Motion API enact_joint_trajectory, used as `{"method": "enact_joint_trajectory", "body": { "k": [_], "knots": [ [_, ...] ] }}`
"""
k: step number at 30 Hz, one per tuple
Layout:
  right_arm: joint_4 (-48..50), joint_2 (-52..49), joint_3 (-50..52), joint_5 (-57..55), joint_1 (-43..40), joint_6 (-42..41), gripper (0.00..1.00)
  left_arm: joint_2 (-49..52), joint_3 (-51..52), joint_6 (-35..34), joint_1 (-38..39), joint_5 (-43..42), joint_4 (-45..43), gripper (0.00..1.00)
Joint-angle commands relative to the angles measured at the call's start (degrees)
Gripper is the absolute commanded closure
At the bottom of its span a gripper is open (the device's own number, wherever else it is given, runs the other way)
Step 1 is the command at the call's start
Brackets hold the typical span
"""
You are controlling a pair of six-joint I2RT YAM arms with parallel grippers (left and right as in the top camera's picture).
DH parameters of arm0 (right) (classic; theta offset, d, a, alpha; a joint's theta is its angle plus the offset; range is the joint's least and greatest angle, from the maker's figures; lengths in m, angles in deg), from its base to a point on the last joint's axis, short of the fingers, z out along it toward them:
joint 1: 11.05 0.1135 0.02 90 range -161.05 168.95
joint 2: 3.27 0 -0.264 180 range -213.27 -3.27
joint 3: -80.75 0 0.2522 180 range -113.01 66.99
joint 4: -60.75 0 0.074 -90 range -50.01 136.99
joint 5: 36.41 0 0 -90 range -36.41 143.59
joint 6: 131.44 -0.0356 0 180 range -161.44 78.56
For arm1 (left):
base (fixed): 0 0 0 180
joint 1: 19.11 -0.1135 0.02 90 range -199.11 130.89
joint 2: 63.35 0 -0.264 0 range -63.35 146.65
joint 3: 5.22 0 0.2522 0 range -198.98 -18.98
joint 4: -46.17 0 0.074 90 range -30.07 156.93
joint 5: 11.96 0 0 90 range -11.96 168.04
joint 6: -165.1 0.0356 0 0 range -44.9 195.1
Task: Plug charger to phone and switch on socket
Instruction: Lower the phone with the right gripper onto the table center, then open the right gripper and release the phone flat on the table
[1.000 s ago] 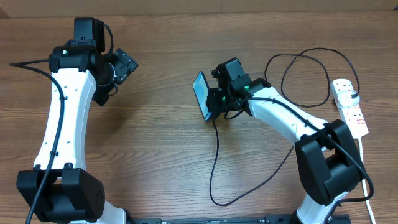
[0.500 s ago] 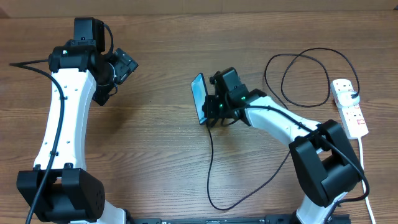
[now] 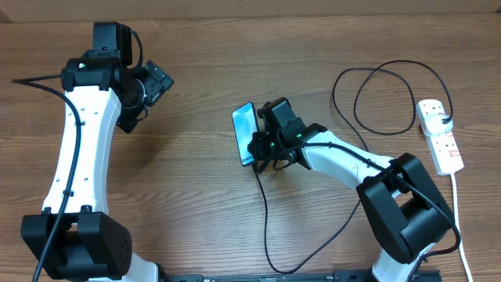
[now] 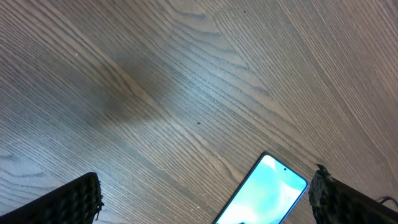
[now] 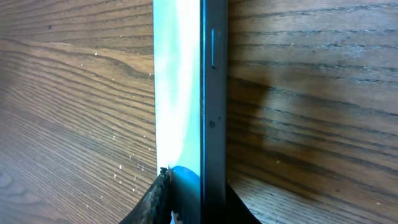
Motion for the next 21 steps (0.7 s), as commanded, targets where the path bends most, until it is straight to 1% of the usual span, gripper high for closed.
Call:
{"method": "enact_joint_trajectory", "body": {
  "k": [1,3,8,9,20,21],
  "knots": [
    [-0.09,-0.39,0.83,-1.84,0.33,0.0,0.81,-1.27,-0.81,0.7,0.13,1.03,0.2,0.0],
    [-0.13,-0.39,0.83,-1.84,0.33,0.0,0.79,-1.27,-0.81,0.7,0.13,1.03,0.2,0.0],
    [-0.13,-0.39,0.83,-1.86,0.33,0.0,0.65,-1.27,-0.81,0.7,0.13,1.01,0.2,0.0],
    [-0.13,-0.39,0.83,-1.86,0.33,0.0,0.64,-1.27,-0.81,0.7,0.13,1.03,0.2,0.0],
    [-0.61,-0.39,0.83,-1.86,0.33,0.0,0.62,-1.27,-0.81,0.7,0.13,1.03,0.2,0.0],
    [-0.61,-0.39,0.83,-1.86,0.33,0.0,0.6,-1.27,-0.81,0.7,0.13,1.01,0.2,0.0]
  ]
}}
